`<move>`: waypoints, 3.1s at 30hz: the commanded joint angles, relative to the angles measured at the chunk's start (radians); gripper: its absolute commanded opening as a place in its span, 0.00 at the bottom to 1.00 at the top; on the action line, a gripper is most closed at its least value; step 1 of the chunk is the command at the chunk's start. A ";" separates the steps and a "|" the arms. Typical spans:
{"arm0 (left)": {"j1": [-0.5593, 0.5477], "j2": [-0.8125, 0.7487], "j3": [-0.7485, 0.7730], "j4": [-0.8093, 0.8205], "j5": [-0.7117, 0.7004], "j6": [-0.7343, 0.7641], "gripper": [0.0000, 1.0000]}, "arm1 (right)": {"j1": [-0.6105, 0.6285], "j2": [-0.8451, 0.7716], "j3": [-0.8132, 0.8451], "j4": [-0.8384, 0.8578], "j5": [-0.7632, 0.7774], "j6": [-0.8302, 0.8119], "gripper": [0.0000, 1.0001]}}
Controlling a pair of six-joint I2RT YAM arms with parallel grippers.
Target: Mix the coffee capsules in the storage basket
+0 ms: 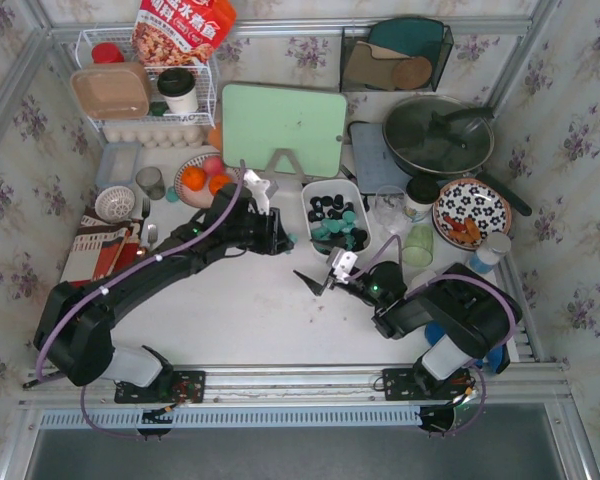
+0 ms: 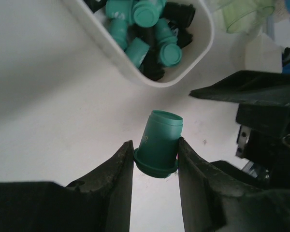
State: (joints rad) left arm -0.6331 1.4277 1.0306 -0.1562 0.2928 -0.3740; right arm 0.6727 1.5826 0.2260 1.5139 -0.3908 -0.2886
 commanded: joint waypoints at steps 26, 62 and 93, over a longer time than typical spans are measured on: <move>-0.106 0.043 0.009 0.136 -0.023 -0.046 0.33 | 0.028 0.040 0.049 0.292 0.086 -0.096 0.56; 0.492 0.154 0.086 -0.253 -0.518 -0.046 0.85 | -0.120 0.054 0.120 -0.130 0.459 0.259 0.77; 0.683 0.663 0.599 -0.302 -0.355 0.100 0.77 | -0.170 0.019 0.119 -0.172 0.291 0.209 0.94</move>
State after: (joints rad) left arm 0.0479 2.1544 1.7000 -0.5232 -0.0681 -0.2749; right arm 0.5037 1.5925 0.3439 1.2888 -0.0814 -0.0669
